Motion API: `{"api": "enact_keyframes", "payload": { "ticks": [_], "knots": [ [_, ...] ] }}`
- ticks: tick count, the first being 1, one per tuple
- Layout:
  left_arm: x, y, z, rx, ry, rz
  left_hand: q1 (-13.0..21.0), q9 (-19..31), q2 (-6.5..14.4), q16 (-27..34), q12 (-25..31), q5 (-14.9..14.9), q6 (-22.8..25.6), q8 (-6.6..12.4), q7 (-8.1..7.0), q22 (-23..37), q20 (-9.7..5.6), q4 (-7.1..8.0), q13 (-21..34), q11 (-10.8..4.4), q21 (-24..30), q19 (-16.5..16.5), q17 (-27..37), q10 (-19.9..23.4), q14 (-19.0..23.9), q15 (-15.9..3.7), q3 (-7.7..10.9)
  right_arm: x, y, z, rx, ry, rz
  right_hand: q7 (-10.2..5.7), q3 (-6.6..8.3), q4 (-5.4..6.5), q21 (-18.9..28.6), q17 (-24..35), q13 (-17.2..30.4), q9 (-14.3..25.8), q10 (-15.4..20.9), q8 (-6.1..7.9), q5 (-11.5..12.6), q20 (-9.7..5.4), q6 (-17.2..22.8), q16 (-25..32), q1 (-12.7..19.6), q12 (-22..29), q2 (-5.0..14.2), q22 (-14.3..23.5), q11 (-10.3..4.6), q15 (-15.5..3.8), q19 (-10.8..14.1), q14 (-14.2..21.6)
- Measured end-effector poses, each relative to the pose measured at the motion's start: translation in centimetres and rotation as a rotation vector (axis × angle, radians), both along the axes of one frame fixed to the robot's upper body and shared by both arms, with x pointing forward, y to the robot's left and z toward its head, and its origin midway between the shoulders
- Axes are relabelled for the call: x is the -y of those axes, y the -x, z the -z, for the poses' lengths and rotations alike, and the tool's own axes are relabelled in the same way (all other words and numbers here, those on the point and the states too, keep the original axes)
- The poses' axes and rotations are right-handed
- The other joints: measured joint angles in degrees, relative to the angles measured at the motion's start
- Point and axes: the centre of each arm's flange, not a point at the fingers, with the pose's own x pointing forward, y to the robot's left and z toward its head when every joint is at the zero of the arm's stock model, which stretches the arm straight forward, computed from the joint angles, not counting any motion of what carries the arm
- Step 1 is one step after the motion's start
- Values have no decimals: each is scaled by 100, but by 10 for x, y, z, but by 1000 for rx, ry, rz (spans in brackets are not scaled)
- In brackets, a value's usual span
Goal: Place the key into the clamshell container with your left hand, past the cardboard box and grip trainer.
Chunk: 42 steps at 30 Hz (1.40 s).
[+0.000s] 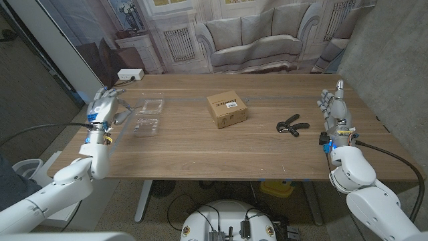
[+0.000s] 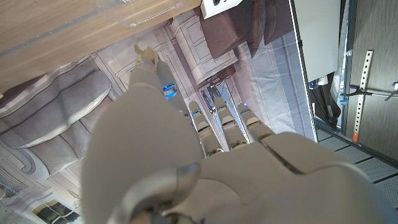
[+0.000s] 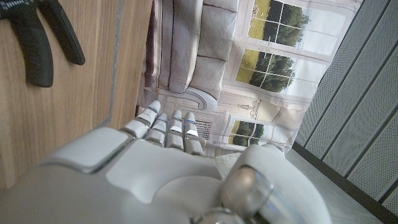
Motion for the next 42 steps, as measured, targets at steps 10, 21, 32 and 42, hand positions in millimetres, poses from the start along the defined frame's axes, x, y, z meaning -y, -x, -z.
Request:
{"api": "enact_keyframes", "payload": {
  "ticks": [10,21,32,42],
  "knots": [
    [-2,-6,5,-17,13,-1,0,0,0,1,0,0,-1,0,0,0,0,0,0,0,0,0,0,0,0,0,-1,-2,2,0,-5,3,3,0,0,0,0,0,0,0,0,0,0,0,0,0,0,0,0,0,0,0,0,0],
    [-1,-13,10,-44,16,-4,0,-1,0,3,0,0,-1,0,-1,0,-23,15,0,0,0,-23,0,0,0,0,14,-3,2,-2,-7,5,4,0,0,0,0,1,0,0,0,0,0,0,0,0,17,0,17,0,0,0,0,0],
    [2,-22,18,-73,17,-7,23,-5,-23,4,0,0,22,0,-25,0,-32,15,0,0,0,-32,0,0,0,0,14,-2,2,-1,-8,3,6,0,0,0,0,1,0,0,21,0,0,0,-1,0,16,0,16,0,21,0,-1,0],
    [4,-29,27,-93,22,-7,23,0,-22,4,0,-28,20,0,-24,0,-31,15,0,0,0,-32,0,0,0,0,14,-2,2,-1,-9,1,6,1,-17,-17,0,1,0,0,20,0,0,0,-1,0,15,0,15,0,21,0,-1,0]
  ]
}}
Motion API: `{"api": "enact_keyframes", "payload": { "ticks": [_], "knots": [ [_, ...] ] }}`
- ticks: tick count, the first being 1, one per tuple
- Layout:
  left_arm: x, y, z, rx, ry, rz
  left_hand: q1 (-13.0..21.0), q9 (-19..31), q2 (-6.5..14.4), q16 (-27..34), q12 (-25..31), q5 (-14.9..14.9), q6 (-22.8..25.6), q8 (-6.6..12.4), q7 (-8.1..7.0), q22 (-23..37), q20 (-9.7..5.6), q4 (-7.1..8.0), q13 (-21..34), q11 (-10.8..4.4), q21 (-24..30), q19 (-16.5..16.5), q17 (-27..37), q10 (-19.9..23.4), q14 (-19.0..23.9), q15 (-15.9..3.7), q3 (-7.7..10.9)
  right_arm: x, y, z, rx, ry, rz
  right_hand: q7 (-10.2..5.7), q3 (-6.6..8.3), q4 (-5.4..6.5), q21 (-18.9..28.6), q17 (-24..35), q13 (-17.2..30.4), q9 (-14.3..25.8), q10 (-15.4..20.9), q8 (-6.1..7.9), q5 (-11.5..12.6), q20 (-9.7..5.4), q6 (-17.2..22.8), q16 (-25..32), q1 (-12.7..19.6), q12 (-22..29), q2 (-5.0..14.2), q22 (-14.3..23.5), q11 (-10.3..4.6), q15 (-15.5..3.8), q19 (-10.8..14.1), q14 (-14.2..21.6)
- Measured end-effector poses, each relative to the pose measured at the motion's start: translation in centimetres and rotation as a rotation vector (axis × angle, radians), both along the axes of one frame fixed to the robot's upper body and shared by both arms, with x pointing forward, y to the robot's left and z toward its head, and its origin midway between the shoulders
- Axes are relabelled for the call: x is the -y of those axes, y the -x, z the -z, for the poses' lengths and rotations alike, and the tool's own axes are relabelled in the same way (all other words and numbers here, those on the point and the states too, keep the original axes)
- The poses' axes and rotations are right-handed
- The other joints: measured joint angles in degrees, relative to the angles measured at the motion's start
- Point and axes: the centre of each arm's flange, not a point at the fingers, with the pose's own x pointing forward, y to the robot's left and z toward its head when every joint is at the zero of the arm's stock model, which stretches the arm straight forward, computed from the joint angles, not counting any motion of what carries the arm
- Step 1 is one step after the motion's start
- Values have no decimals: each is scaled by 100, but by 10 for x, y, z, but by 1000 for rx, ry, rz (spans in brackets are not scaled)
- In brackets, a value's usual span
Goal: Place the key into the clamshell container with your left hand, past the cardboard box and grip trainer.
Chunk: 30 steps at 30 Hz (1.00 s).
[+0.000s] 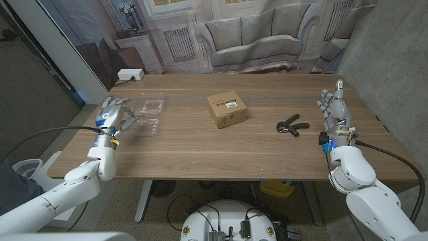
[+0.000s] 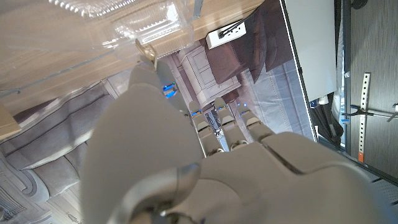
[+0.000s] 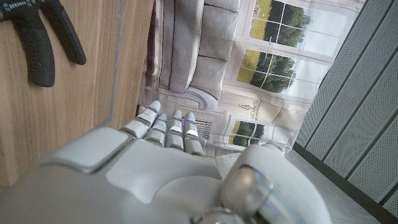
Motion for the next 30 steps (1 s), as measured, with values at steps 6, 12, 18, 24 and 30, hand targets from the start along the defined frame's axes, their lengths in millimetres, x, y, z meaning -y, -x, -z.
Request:
{"api": "enact_keyframes", "payload": {
  "ticks": [6,12,18,24,30],
  "knots": [
    [1,-4,5,-9,4,0,2,0,2,0,-34,0,22,0,23,0,0,0,0,0,0,0,0,0,0,0,0,0,0,0,0,-1,0,0,0,0,0,0,0,0,0,0,0,0,0,0,0,0,0,0,0,0,0,0],
    [3,-7,11,-13,5,0,10,-1,11,0,-34,0,21,0,23,0,0,0,0,0,0,0,0,0,0,0,0,0,-1,1,-3,-2,1,0,0,0,0,0,0,0,0,0,0,0,0,0,0,0,0,0,0,0,0,0],
    [5,-10,16,-18,7,0,18,-1,18,0,-34,0,20,0,23,0,0,-1,0,0,0,0,0,0,0,0,0,-1,-2,1,-8,1,3,0,1,1,0,0,0,0,0,0,0,0,0,0,-1,0,1,0,0,0,0,0],
    [7,-12,19,-22,8,4,25,-3,24,0,-34,0,20,0,23,0,0,0,0,0,0,0,0,0,0,0,0,-1,-2,2,-12,3,5,0,1,1,0,0,0,0,0,0,0,0,0,0,-22,0,24,0,0,0,0,0],
    [8,-13,22,-27,7,7,47,-17,1,-28,-34,0,-23,0,-20,0,0,25,0,0,-6,0,0,0,-21,21,25,-1,-2,2,-14,5,6,0,1,1,0,0,0,0,-1,0,0,0,0,0,-8,0,38,0,0,0,0,0]
  ]
}}
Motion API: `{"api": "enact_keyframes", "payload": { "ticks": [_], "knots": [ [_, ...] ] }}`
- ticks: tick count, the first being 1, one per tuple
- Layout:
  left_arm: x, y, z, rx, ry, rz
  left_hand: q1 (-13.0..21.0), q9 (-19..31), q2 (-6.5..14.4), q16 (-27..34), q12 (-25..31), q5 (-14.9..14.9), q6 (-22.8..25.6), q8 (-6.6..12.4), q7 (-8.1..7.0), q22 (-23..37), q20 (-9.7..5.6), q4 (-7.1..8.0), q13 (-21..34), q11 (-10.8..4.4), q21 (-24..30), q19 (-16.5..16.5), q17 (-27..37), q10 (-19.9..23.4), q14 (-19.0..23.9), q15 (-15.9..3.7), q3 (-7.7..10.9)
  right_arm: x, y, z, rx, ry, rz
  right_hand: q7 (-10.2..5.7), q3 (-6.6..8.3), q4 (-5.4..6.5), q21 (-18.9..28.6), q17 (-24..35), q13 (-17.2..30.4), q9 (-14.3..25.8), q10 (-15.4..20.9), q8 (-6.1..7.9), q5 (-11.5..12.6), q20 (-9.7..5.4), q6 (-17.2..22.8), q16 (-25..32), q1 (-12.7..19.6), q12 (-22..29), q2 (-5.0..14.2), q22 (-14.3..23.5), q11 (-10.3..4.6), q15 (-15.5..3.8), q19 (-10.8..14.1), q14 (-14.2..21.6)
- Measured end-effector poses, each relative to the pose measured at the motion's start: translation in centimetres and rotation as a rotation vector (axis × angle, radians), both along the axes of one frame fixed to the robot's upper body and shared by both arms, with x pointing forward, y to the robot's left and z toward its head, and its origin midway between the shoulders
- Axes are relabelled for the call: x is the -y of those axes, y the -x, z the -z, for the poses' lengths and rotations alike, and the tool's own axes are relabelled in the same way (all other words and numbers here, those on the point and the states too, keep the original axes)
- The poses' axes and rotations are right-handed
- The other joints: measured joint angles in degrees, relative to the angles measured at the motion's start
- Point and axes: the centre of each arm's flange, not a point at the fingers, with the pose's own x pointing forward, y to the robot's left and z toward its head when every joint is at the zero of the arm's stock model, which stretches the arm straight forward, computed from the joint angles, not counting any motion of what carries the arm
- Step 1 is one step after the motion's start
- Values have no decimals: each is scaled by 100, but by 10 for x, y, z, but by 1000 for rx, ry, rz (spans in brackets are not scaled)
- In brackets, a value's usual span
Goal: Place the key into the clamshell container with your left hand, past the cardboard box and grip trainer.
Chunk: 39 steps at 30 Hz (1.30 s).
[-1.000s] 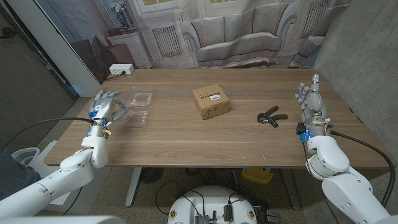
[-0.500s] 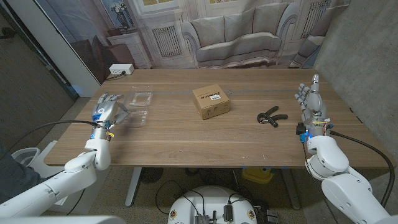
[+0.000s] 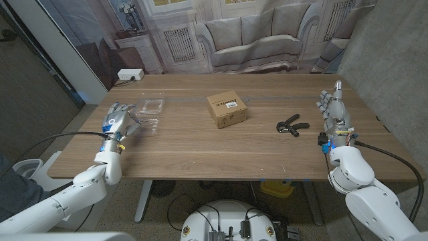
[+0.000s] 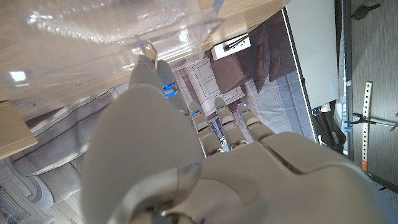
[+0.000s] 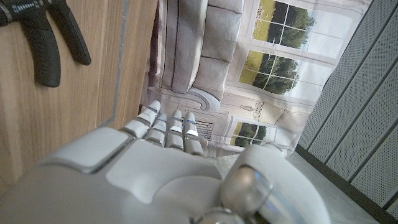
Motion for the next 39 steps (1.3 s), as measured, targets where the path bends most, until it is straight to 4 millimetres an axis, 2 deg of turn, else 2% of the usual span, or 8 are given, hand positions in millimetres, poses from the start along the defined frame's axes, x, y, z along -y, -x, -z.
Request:
{"api": "enact_keyframes", "payload": {
  "ticks": [10,13,17,21,27,34,39],
  "knots": [
    [0,1,2,-8,2,1,23,-5,-23,-14,0,0,-54,-47,-54,0,0,0,0,-2,-17,0,0,-46,-31,-31,0,-1,0,0,-2,2,-1,0,-16,-16,0,0,0,0,0,0,0,0,0,0,0,0,0,0,0,0,0,0],
    [0,1,3,-10,3,1,22,-26,-23,-14,0,0,-109,-113,-97,0,0,0,0,-2,-17,0,0,-46,-31,-31,0,-1,0,0,-2,3,-1,0,-16,-16,0,0,0,0,0,0,0,0,0,0,0,0,0,0,0,0,0,0],
    [0,2,5,-13,4,1,24,-16,-24,-14,0,1,-512,-291,-186,0,-4,0,0,7,-17,-4,0,-117,-31,-31,0,-1,0,0,-3,4,-3,0,-16,-16,0,0,0,0,0,0,0,0,0,0,0,0,0,0,0,0,0,0],
    [-1,3,6,-11,11,-1,53,17,-53,-14,-20,1,-940,-478,-257,0,-72,0,0,21,-17,-72,-14,-237,-59,-3,0,-2,0,-1,-4,6,-5,0,-16,-16,0,0,0,0,0,0,0,0,0,0,0,0,0,0,0,0,0,0],
    [-4,4,7,-12,20,-3,49,17,-54,-43,-54,1,-1331,-645,-270,0,-103,33,0,28,-45,-103,-16,-490,-165,-21,-32,-3,-1,-1,-7,9,-7,0,-16,-16,0,0,0,0,0,0,0,21,0,0,0,0,-1,0,0,0,21,0],
    [-6,5,8,-14,30,1,-130,17,-124,-43,-54,17,-1757,-823,-296,0,-132,114,0,49,-45,-132,-16,-670,-265,2,-114,-4,-2,-1,-11,11,-9,0,-16,-16,0,0,0,0,0,0,0,21,0,0,0,0,-1,0,0,0,21,0],
    [-7,6,7,-16,33,4,-262,17,-149,-42,-54,29,-2013,-888,-241,0,-165,166,0,48,-45,-165,-16,-754,-318,0,-167,-5,-2,-1,-11,11,-9,0,-16,-16,0,0,0,0,0,0,0,21,0,0,17,0,16,0,0,0,21,0]
  ]
}}
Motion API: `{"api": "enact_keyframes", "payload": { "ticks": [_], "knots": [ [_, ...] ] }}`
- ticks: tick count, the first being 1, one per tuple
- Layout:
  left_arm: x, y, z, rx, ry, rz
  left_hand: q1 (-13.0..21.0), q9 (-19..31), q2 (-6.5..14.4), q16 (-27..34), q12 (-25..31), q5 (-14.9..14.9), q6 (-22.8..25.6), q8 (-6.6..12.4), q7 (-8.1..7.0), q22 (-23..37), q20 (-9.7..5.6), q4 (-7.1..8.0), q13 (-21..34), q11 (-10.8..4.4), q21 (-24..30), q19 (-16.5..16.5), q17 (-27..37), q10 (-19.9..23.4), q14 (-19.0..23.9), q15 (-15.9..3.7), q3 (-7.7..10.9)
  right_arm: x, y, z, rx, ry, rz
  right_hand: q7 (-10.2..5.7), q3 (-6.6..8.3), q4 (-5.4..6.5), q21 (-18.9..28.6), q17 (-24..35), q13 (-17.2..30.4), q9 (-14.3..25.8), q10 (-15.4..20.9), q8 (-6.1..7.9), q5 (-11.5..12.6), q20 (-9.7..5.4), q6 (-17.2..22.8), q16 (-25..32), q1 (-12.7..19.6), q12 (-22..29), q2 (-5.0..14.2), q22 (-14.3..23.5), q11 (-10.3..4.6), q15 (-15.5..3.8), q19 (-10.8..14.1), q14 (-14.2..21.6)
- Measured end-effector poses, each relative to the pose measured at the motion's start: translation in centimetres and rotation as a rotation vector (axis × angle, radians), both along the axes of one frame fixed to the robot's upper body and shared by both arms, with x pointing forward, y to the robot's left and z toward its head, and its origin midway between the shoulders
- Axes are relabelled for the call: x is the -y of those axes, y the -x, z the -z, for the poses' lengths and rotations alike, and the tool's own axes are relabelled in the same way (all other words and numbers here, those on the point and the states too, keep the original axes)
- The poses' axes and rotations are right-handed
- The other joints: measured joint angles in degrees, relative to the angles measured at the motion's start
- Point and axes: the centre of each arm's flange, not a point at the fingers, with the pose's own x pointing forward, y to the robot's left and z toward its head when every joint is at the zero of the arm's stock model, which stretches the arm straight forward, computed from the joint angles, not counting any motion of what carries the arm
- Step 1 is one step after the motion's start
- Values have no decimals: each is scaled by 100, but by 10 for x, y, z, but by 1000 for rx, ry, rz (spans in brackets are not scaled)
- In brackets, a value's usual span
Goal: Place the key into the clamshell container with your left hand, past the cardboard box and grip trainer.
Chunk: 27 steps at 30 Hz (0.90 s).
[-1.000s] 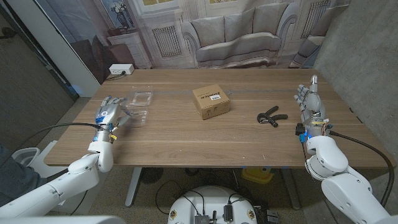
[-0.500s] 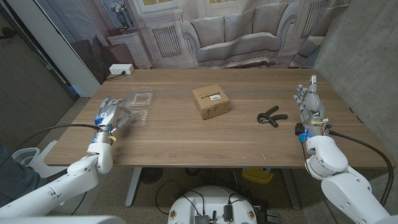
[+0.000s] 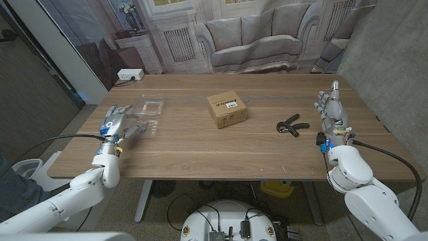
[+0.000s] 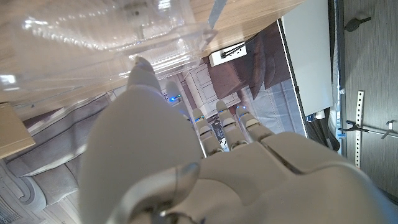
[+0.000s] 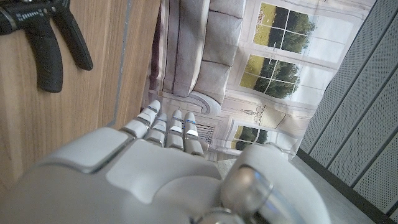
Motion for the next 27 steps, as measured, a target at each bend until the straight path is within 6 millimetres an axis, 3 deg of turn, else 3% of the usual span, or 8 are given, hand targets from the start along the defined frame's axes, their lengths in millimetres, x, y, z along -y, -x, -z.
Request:
{"api": "enact_keyframes", "payload": {
  "ticks": [5,14,21,27],
  "knots": [
    [-1,2,-2,1,3,3,-66,24,-22,0,0,115,-539,-114,-71,0,0,47,0,8,0,0,0,-166,-75,-15,-47,-1,0,0,0,1,0,0,0,0,0,0,0,0,0,0,0,0,0,0,6,0,6,0,0,0,0,0],
    [-2,6,-5,6,7,5,-257,62,-63,1,23,312,-2246,-200,-606,0,22,136,0,30,0,-21,0,-318,-106,13,-136,-1,2,1,8,-3,2,0,0,0,0,0,0,0,0,0,0,0,0,0,6,0,6,0,0,0,0,0],
    [-4,9,-9,8,13,10,-486,81,-97,2,23,379,-2699,-198,-635,0,31,254,0,23,0,-74,0,-385,-165,9,-255,-2,3,3,10,-6,1,0,-1,-1,0,0,0,0,0,0,0,0,0,0,6,0,6,0,0,0,0,0],
    [-7,13,-11,7,20,19,-1046,105,-31,4,22,444,-2892,-120,-589,5,74,585,31,66,0,-155,0,-429,-215,-1,-439,-3,4,4,13,-6,1,-12,-24,-24,0,0,0,0,0,0,0,0,12,0,6,0,6,0,0,0,0,0]
  ]
}}
